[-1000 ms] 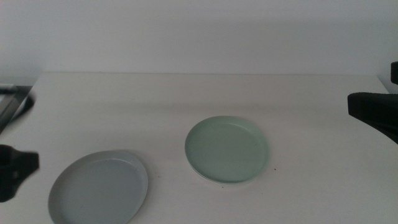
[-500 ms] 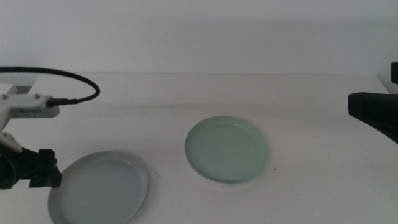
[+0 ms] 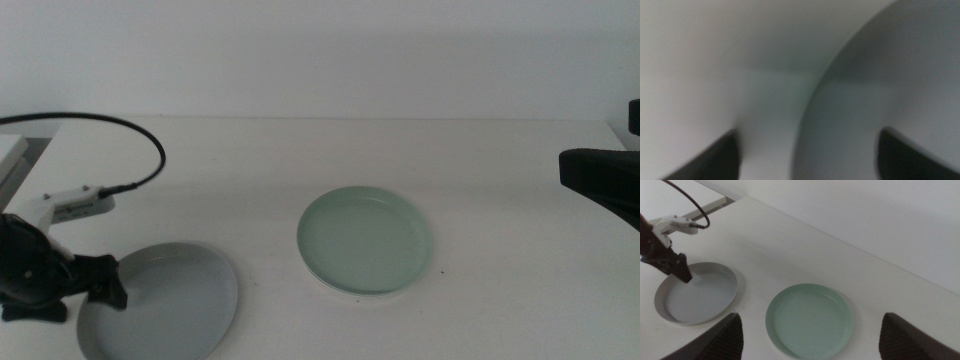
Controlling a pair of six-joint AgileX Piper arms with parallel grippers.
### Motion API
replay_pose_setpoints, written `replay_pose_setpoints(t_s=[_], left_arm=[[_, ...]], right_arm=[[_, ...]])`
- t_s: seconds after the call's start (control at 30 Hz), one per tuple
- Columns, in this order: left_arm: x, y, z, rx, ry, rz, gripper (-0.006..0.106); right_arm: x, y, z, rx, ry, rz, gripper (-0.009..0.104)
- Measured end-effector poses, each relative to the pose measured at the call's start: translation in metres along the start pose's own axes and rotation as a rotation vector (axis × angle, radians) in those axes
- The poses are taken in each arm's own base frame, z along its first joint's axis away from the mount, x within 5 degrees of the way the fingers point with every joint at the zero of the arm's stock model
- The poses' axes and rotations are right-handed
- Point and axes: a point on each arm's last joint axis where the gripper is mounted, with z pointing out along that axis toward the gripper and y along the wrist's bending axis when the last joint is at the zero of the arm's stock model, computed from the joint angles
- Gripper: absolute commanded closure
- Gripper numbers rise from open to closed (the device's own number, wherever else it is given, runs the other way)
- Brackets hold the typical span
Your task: Stack the three bowls on top of each other.
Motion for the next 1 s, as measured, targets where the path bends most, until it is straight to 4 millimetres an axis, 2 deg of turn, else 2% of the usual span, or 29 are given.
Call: replay_pose_setpoints(t_s=[0.1, 0.2, 0.3, 0.5, 0.73, 0.83, 1.0], left_arm=[[-0.004, 0.001, 0.005, 0.007, 0.005, -0.002, 0.013], [-0.005, 0.002, 0.007, 0.010, 0.017, -0.005, 0.025], [-0.006, 0.004, 0.008, 0.010, 0.021, -0.008, 0.046], [-0.006, 0.004, 0.009, 0.008, 0.023, -0.039, 0.101], [0.001, 0.002, -0.002, -0.001, 0.038, -0.091, 0.102], [0.000, -0.004, -0.024, -0.003, 0.022, -0.080, 0.102], [-0.015, -0.024, -0.072, 0.037, -0.013, -0.036, 0.102]], right_arm=[[0.000, 0.000, 0.000, 0.000, 0.000, 0.000, 0.003], [0.000, 0.000, 0.000, 0.000, 0.000, 0.000, 0.003], [0.000, 0.000, 0.000, 0.000, 0.000, 0.000, 0.003], [0.000, 0.000, 0.000, 0.000, 0.000, 0.000, 0.003], [0.000, 0.000, 0.000, 0.000, 0.000, 0.000, 0.003], [0.000, 0.000, 0.000, 0.000, 0.000, 0.000, 0.003], [0.000, 0.000, 0.000, 0.000, -0.001, 0.000, 0.003]])
